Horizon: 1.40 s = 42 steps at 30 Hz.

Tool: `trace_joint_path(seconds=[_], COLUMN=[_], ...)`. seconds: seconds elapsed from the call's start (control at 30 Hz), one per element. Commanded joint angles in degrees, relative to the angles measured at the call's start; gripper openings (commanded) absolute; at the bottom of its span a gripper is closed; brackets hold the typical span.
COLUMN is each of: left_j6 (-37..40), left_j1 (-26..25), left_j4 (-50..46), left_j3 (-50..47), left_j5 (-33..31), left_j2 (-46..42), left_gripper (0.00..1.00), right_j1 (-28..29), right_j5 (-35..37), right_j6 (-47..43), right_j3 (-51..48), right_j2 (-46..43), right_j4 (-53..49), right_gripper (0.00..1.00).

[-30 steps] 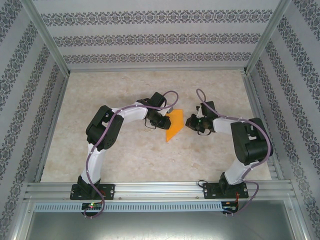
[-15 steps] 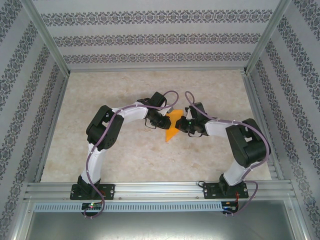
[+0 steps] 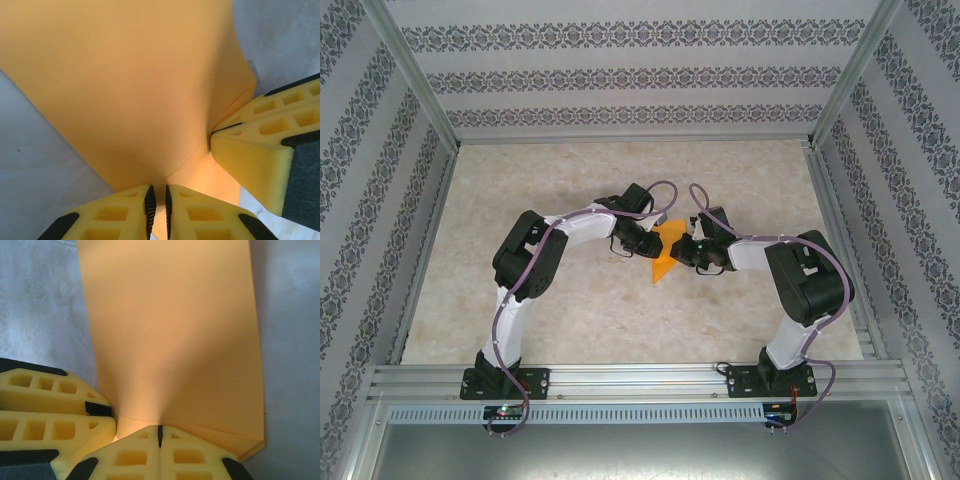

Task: Fold a paper plane with a square sheet of paper (pick it up from the middle)
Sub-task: Third fold the triangle at the center of the table.

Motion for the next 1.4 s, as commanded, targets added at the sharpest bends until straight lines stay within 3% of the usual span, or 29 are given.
trace_joint_path(seconds=[0.0, 0.33, 0.63, 0.93, 1.17, 1.37], left_j6=[-0.7, -2.2, -6.8, -16.3, -18.2, -17.2], left_j1=[-1.0, -1.0, -1.5, -3.6, -4.9, -5.2], left_j4=[-4.4, -6.1, -1.5, 14.2, 22.3, 22.6], left_j3=[0.2, 2.6, -5.4, -15.0, -18.0, -18.6], left_j5=[-3.1, -7.0, -6.3, 6.1, 10.3, 11.4], left_j2=[2.8, -2.1, -11.0, -13.9, -11.2, -9.1], left_gripper=[0.22, 0.27, 0.29, 0.2, 0.15, 0.15], right_j1=[-0.2, -0.7, -0.9, -1.5, -1.9, -2.5], right_j5=[1.8, -0.4, -1.8, -3.9, -5.6, -6.1], right_j6=[-1.6, -2.0, -2.0, -1.9, -0.7, -0.8], right_j3=[-3.0, -4.8, -5.7, -5.8, -6.7, -6.4], right_j2=[3.2, 4.0, 2.2, 1.2, 1.4, 1.7], right_j4=[-3.7, -2.2, -2.4, -2.3, -0.3, -0.3], right_gripper=[0.01, 0.0, 0.0, 0.0, 0.0, 0.0])
